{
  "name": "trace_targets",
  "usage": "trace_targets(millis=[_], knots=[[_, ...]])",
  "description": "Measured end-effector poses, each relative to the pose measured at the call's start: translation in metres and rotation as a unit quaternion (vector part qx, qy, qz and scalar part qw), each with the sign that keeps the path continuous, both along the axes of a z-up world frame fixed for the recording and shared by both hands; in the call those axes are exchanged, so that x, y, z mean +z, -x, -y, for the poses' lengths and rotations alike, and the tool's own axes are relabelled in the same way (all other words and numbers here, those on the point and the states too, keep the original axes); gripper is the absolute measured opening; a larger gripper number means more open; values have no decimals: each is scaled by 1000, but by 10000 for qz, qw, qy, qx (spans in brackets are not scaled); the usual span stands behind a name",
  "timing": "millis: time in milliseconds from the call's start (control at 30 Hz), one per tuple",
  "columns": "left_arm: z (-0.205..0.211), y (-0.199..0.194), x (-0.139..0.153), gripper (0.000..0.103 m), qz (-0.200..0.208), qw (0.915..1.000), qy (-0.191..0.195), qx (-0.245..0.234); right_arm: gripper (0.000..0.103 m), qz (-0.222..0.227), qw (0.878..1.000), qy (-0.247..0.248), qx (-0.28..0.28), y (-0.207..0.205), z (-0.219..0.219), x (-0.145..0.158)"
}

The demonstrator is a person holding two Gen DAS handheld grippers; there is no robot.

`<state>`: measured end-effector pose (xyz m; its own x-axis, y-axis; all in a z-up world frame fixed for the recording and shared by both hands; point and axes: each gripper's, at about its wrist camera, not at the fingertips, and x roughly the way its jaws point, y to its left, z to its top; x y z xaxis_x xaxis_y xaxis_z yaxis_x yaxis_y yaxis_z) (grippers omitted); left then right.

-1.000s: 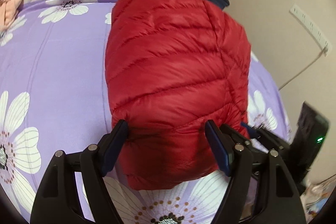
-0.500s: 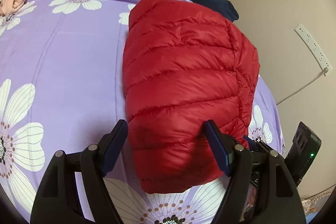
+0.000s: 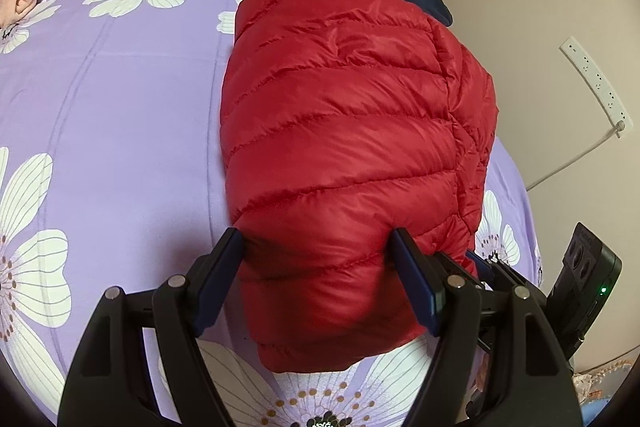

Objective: Fold large clothes
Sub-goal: 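Grip the bundle end with both grippers and press it flat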

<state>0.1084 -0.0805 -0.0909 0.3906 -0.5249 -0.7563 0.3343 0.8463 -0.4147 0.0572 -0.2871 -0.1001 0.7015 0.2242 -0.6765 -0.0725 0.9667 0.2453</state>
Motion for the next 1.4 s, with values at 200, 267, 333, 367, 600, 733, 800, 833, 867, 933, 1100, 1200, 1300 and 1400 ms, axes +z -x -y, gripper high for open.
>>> trace_targets(millis=[200, 267, 333, 367, 600, 733, 800, 833, 867, 933, 1100, 1200, 1300, 1400], knots=[[1, -1, -1, 75, -9, 10000, 11, -7, 35, 1, 10000, -6, 4, 0, 1, 0], [1, -1, -1, 75, -9, 10000, 10, -10, 35, 1, 10000, -4, 5, -1, 0, 0], [1, -1, -1, 75, -8, 10000, 7, -8, 35, 1, 10000, -2, 7, -1, 1, 0], [1, 0, -1, 75, -5, 10000, 1, -9, 35, 0, 10000, -3, 7, -1, 1, 0], [3, 1, -2, 75, 2, 10000, -10, -17, 35, -2, 10000, 0, 4, 0, 0, 0], [3, 1, -2, 75, -1, 10000, -9, -15, 35, -2, 10000, 3, 6, -1, 0, 0], [3, 1, -3, 75, -1, 10000, -8, -18, 35, -3, 10000, 3, 6, -1, 0, 0], [3, 1, -3, 75, -1, 10000, -9, -17, 35, -3, 10000, 5, 6, -1, 0, 0], [3, 1, -3, 75, -1, 10000, -8, -17, 35, -2, 10000, 3, 6, -1, 0, 0], [3, 1, -3, 75, -1, 10000, -10, -20, 35, -2, 10000, 1, 7, -1, 0, 0], [4, 1, -3, 75, -1, 10000, -13, -18, 35, -1, 10000, 2, 6, -1, 0, 0], [4, 1, -3, 75, 3, 10000, -21, -26, 35, -2, 10000, 5, 9, -1, 0, 0], [5, 2, -3, 75, 5, 10000, -28, -33, 35, -2, 10000, 7, 6, 0, 0, 0], [5, 2, -3, 75, 5, 10000, -26, -31, 35, -2, 10000, 3, 7, 0, 0, 0]])
